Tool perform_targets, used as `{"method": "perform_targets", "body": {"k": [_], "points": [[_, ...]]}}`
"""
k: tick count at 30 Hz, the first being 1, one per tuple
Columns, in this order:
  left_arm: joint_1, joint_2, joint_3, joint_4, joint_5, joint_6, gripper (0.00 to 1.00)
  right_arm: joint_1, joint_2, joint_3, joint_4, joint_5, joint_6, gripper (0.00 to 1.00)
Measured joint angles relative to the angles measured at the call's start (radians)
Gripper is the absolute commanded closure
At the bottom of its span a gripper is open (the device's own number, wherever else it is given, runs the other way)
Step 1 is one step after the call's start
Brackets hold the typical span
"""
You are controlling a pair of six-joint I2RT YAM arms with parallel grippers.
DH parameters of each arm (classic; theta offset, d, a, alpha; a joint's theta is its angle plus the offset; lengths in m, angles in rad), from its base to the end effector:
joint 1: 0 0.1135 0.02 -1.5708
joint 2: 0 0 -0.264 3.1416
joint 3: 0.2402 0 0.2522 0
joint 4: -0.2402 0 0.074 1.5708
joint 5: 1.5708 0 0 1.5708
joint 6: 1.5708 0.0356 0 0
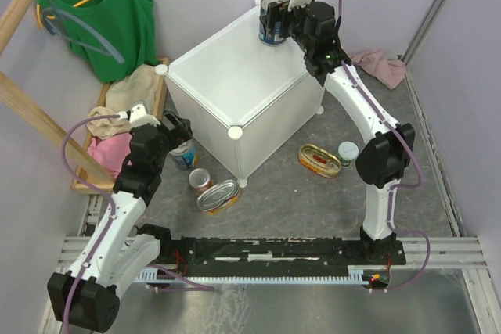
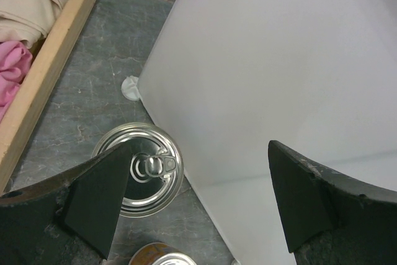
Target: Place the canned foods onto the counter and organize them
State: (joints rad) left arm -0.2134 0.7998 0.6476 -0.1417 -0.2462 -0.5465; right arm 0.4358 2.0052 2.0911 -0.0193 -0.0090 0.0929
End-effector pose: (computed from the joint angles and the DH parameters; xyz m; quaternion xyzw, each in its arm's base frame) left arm 0.1886 -0.0320 0.2936 -0.2043 0.7738 -0.1278 0.5858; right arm 0.4344 0.2027 0.4411 -0.1198 0.6726 0.1938 0.7041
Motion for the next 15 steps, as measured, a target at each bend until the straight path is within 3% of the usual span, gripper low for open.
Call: {"method": "perform_targets", "body": {"k": [15], "points": [[0.000,0.010,-0.007,0.023,0.022,-0.011,0.04,0.013,0.075,0.049,0.089,-0.015,0.011,0.53]]}}
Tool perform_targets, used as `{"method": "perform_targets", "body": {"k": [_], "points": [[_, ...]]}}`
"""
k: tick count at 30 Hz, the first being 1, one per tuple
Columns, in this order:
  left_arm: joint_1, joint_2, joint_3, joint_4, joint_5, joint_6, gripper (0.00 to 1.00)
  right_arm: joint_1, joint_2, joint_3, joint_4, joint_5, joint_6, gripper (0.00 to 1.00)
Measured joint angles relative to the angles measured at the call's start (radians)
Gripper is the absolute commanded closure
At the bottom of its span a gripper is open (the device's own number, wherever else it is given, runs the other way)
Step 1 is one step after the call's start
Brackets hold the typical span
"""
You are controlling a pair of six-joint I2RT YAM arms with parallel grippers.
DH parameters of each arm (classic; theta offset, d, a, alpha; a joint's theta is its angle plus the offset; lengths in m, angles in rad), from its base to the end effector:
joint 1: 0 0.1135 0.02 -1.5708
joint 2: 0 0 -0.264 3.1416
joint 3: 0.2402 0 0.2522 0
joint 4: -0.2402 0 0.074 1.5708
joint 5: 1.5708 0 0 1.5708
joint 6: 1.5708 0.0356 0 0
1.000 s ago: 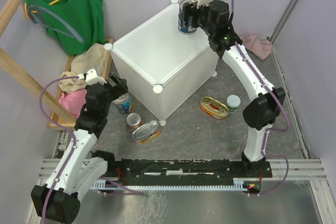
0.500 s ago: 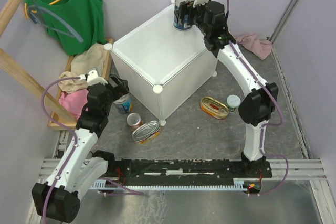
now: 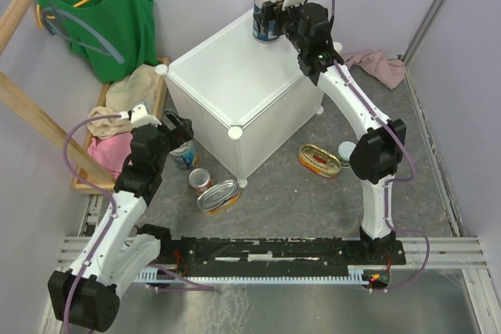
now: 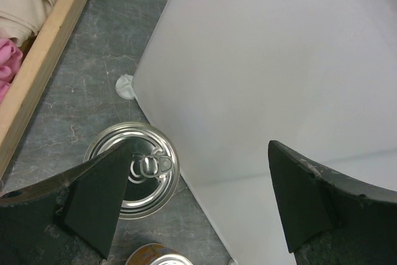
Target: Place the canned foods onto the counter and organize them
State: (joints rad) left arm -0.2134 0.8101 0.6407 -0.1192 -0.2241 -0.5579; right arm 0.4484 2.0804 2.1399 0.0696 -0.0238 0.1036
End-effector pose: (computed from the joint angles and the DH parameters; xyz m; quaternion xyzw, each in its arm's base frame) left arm 0.1911 -0.0333 0.2916 -0.2024 0.7732 -0.1405 0.5844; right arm 0.4488 0.2168 0.4325 -0.1220 0.6487 0.2123 0.7206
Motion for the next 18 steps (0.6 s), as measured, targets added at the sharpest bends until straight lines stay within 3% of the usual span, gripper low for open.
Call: {"method": "perform_targets", "body": {"k": [16,18], "points": [[0.000,0.003,-0.016,0.012,0.018,0.000,0.03,0.013,0.054,0.052,0.033,-0.002,-0.004,0.52],[0.000,0.006,-0.016,0.020,0.018,0.000,0.04,0.014,0.067,0.067,0.034,-0.002,-0.004,0.48]]}}
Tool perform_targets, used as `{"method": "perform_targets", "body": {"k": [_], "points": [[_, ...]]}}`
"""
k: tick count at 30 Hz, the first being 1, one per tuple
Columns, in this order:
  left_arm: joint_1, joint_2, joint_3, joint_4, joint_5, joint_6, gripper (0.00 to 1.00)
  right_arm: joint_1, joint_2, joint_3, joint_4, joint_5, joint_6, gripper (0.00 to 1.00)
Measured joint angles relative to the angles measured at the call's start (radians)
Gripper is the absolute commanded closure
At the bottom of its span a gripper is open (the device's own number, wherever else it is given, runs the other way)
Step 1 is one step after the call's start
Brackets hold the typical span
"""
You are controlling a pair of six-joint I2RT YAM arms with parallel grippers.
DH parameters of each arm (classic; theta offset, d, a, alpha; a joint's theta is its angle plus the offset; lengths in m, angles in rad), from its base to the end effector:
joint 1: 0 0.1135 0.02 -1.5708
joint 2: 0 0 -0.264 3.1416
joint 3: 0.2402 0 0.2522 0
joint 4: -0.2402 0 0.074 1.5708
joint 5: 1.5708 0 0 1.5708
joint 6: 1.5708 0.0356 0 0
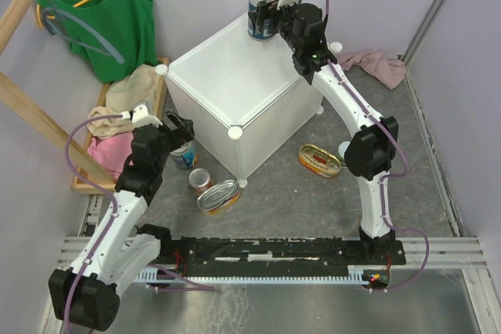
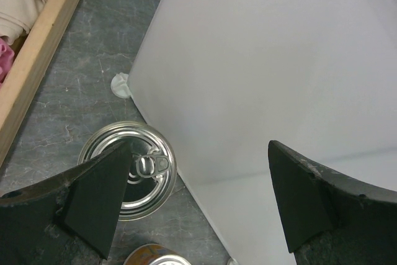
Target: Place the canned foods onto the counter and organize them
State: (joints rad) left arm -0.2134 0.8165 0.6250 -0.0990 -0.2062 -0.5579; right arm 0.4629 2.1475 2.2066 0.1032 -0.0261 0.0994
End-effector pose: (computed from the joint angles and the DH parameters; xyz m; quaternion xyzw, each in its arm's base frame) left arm 0.1925 -0.0343 0.2870 -0.1973 0.7754 -0.1470 0.5816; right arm 0.4587 0.2299 0.4269 -0.1268 0.6349 0.2195 0.7298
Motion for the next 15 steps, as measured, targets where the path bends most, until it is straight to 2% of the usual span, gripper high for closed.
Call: {"method": "perform_targets", "body": {"k": [5,15], "points": [[0.000,0.002,0.000,0.002,0.000,0.000,0.04,0.001,0.002,0.002,0.002,0.001,-0.001,0.25],[0.000,0.002,-0.004,0.005,0.003,0.000,0.04,0.006,-0.021,-0.050,0.037,0.011,-0.023,0.19]]}}
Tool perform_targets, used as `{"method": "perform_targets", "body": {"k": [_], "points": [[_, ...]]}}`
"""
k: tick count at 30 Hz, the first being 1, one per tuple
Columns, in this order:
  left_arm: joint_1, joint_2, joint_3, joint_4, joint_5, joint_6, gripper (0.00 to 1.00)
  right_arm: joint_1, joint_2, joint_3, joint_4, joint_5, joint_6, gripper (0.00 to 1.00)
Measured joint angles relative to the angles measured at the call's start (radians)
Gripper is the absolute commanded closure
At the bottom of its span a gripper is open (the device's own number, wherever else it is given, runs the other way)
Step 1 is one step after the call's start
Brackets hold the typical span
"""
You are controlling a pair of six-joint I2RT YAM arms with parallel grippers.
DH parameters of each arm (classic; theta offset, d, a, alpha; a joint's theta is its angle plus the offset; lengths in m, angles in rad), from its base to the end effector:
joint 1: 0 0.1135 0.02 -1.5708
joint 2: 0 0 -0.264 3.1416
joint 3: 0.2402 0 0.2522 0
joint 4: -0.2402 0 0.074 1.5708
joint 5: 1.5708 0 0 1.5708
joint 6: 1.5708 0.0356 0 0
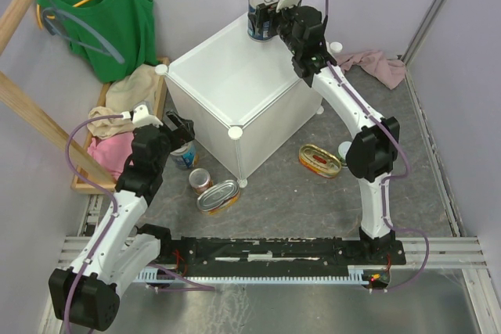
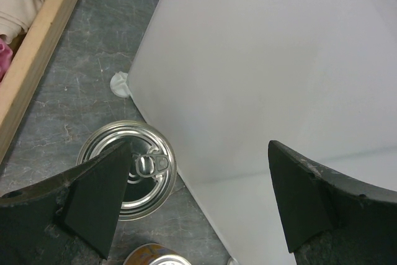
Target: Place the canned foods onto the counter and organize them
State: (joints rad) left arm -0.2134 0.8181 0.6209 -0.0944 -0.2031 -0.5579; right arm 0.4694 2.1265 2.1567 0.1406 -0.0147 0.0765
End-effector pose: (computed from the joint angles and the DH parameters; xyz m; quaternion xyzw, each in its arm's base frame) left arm 0.1928 -0.0344 0.2857 -0.1964 0.7760 -0.1480 0.5808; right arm 0.4549 0.2313 0.4238 -0.1313 0.6307 0.2107 0.7352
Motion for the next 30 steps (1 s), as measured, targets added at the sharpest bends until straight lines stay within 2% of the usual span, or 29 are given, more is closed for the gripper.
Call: {"method": "perform_targets", "body": {"k": [17,30], "points": [[0.000,-0.002,0.000,0.000,0.000,0.000,0.03,0.000,-0.016,-0.018,-0.007,0.000,-0.004,0.00],[0.000,-0.001,0.000,0.000,0.000,0.000,0.03,0.004,-0.016,-0.018,-0.044,-0.004,-0.003,0.00]]}}
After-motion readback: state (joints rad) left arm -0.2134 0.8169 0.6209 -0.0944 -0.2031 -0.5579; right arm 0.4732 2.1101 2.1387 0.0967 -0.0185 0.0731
